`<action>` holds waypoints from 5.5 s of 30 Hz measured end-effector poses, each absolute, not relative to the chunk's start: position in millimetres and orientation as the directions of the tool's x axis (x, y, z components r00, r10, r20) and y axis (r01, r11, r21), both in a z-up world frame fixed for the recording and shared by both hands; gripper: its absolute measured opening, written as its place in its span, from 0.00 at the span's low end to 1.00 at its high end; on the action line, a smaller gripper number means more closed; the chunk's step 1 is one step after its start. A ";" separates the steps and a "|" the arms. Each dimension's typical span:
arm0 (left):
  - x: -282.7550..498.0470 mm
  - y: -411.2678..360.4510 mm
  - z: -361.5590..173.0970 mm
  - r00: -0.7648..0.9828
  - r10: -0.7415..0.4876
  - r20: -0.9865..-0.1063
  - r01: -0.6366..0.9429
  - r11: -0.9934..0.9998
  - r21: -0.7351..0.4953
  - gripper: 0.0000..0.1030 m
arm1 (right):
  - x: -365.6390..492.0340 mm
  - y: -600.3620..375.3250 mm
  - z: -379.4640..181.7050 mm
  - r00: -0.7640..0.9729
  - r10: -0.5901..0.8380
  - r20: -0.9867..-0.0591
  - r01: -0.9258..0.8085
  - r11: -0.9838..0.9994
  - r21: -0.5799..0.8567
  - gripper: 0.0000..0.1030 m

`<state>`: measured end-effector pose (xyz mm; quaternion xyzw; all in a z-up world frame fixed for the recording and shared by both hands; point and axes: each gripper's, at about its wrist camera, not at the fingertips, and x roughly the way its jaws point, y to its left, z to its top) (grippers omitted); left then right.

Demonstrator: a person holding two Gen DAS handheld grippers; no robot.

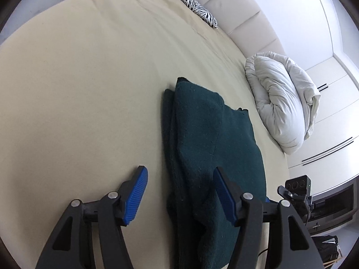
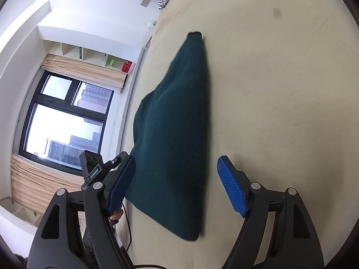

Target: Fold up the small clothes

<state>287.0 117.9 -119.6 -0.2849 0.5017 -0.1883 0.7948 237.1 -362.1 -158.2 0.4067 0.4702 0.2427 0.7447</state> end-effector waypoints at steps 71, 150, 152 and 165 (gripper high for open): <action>63.7 13.4 -138.2 0.237 -0.728 -0.644 0.063 0.673 -0.737 0.33 | -11.7 -299.1 -170.8 0.470 0.671 -0.574 0.105 0.603 0.791 0.42; -69.7 -48.1 -3.6 0.662 0.022 -0.749 0.022 0.999 0.049 1.00 | -138.5 -231.4 10.5 0.668 -0.103 -0.737 0.177 0.984 0.022 1.00; -69.9 -44.7 -3.1 0.658 0.014 -0.753 0.019 0.999 0.036 1.00 | -136.2 -233.8 5.6 0.660 -0.097 -0.745 0.173 0.985 0.025 1.00; -69.1 -40.8 -15.6 0.629 0.022 -0.777 0.012 0.999 0.038 1.00 | -122.7 -236.8 -18.4 0.615 -0.113 -0.781 0.183 0.983 0.002 1.00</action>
